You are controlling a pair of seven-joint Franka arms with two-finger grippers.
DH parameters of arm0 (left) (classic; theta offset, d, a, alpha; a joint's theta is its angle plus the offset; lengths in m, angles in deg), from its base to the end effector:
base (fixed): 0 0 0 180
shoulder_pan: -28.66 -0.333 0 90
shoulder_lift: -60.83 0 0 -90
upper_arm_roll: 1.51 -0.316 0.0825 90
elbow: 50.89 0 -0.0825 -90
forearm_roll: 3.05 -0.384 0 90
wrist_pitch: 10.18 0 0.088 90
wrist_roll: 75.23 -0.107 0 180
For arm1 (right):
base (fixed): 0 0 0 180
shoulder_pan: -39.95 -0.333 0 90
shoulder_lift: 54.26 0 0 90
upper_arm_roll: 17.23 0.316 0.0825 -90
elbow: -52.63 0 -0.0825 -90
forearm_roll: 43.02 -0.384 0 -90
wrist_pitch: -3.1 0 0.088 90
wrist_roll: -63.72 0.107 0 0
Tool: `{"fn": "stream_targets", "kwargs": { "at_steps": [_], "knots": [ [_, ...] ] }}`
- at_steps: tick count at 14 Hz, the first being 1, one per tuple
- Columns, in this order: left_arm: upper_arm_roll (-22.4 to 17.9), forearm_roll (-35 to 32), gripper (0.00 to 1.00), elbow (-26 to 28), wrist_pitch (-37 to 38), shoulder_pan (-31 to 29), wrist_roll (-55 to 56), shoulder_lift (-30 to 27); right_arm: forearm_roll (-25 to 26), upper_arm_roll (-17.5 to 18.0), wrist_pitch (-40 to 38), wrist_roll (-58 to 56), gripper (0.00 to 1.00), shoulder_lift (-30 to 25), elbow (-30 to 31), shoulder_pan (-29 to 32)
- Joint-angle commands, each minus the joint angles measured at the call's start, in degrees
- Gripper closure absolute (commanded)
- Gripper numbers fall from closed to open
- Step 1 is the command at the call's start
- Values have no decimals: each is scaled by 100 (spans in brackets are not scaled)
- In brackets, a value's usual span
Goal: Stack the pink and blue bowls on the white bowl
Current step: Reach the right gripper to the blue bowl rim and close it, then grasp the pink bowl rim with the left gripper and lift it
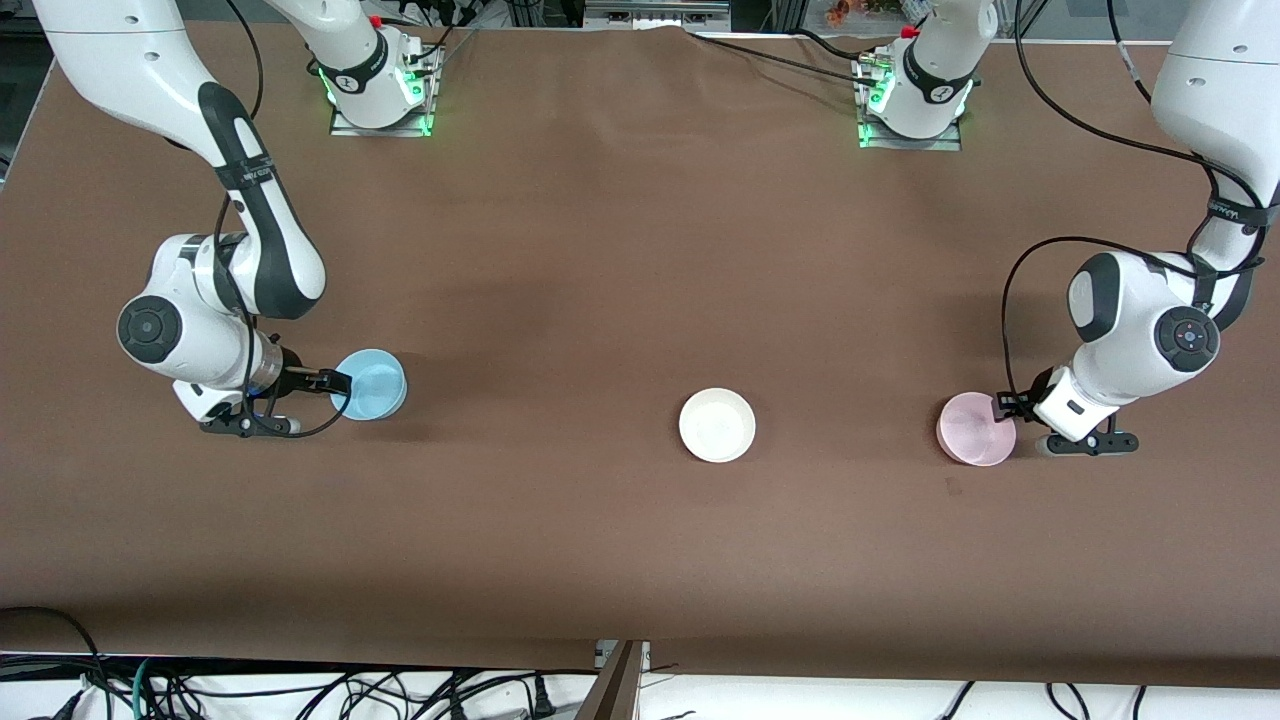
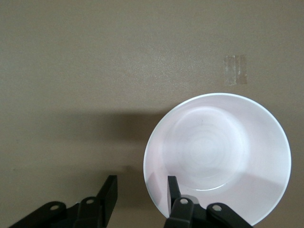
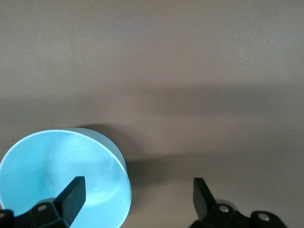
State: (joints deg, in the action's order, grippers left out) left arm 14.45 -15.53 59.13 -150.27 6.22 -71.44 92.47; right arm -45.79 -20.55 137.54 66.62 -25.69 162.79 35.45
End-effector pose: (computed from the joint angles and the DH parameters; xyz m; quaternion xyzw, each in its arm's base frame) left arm 0.6216 0.0781 0.2115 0.9997 0.0255 0.0012 0.0027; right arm 0.6185 0.0148 0.2241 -0.9989 0.0295 0.0369 0.0013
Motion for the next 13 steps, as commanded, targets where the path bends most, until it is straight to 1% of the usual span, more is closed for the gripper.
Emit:
{"fn": "stream_targets", "kwargs": {
  "at_steps": [1, 5, 8, 9, 11, 13],
  "knots": [
    [30, -124, 52, 274, -27, -51, -10, -272, -311, 42, 135, -97, 0, -89, 189, 72],
    [39, -124, 54, 274, -36, -51, -10, -255, -382, 42, 495, -88, 0, -80, 443, 63],
    [39, -124, 56, 274, -45, -51, -10, -246, -382, 51, 504, -27, 0, -71, 470, 63],
    [39, -124, 57, 274, -45, -51, -10, -246, -382, 51, 504, -18, 0, -71, 471, 63],
    [39, -115, 63, 274, -62, -51, -2, -237, -382, 60, 504, -18, 0, -71, 514, 63],
    [39, -115, 64, 266, -80, -51, -2, -211, -391, 60, 513, -18, 0, -62, 549, 63]
  ]
}}
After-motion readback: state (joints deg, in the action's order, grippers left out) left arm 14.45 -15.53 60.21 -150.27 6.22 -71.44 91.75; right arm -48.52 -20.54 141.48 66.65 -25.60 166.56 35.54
